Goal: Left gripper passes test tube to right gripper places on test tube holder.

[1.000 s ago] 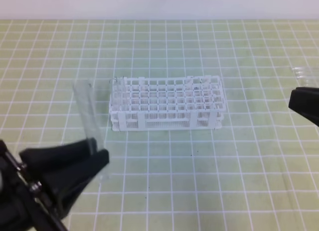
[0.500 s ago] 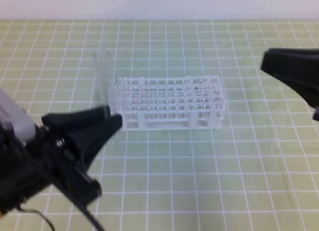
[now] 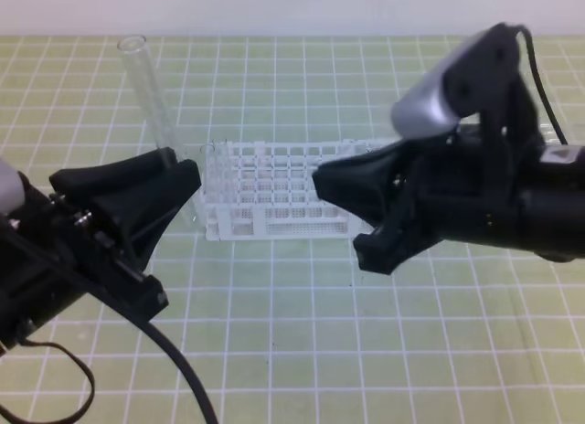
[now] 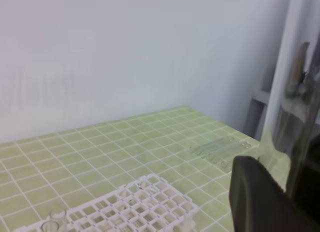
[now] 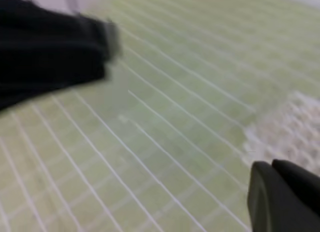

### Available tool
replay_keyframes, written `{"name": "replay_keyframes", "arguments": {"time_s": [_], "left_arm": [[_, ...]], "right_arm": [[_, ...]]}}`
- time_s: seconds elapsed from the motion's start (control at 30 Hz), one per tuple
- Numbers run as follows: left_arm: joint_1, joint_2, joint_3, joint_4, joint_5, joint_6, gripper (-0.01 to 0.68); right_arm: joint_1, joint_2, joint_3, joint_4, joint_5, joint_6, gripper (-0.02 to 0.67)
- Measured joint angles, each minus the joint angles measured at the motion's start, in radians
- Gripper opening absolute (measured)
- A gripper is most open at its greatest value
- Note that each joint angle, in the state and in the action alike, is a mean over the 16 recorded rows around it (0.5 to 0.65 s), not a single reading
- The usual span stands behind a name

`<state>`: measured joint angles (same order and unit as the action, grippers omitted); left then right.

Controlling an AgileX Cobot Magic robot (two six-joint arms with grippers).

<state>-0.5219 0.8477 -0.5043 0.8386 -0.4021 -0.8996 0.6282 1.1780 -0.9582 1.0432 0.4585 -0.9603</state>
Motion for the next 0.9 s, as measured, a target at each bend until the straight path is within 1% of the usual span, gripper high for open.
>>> {"name": "replay_keyframes", "arguments": {"time_s": [0.1, 0.23, 0.33, 0.4, 0.43, 0.5, 0.6, 0.77, 0.9], "left_arm": [[0.001, 0.000, 0.000, 0.002, 0.004, -0.001, 0.072], [0.001, 0.000, 0.000, 0.003, 0.009, -0.002, 0.072], [0.001, 0.003, 0.000, 0.002, 0.006, -0.002, 0.060], [0.001, 0.006, 0.000, 0.003, 0.004, -0.002, 0.072], [0.001, 0.009, 0.000, 0.002, 0.001, -0.002, 0.066], [0.001, 0.016, 0.000, 0.003, -0.004, -0.002, 0.066], [0.001, 0.032, 0.000, 0.003, -0.018, -0.002, 0.060], [0.001, 0.061, 0.000, 0.003, -0.043, -0.002, 0.066], [0.001, 0.081, 0.000, 0.004, -0.059, -0.001, 0.066]], "right_arm": [[0.028, 0.032, -0.006, -0.113, -0.030, 0.103, -0.016], [0.035, 0.050, -0.008, -0.224, -0.066, 0.208, -0.016], [0.035, 0.048, -0.008, -0.261, -0.100, 0.239, -0.016], [0.035, 0.042, -0.008, -0.252, -0.127, 0.225, -0.016], [0.036, 0.039, -0.008, -0.236, -0.142, 0.204, -0.016], [0.041, 0.032, -0.008, -0.181, -0.173, 0.137, -0.016], [0.055, 0.023, -0.008, -0.055, -0.221, -0.015, -0.016], [0.086, 0.014, -0.008, 0.241, -0.279, -0.352, -0.016], [0.112, 0.013, -0.008, 0.463, -0.283, -0.624, -0.016]]}}
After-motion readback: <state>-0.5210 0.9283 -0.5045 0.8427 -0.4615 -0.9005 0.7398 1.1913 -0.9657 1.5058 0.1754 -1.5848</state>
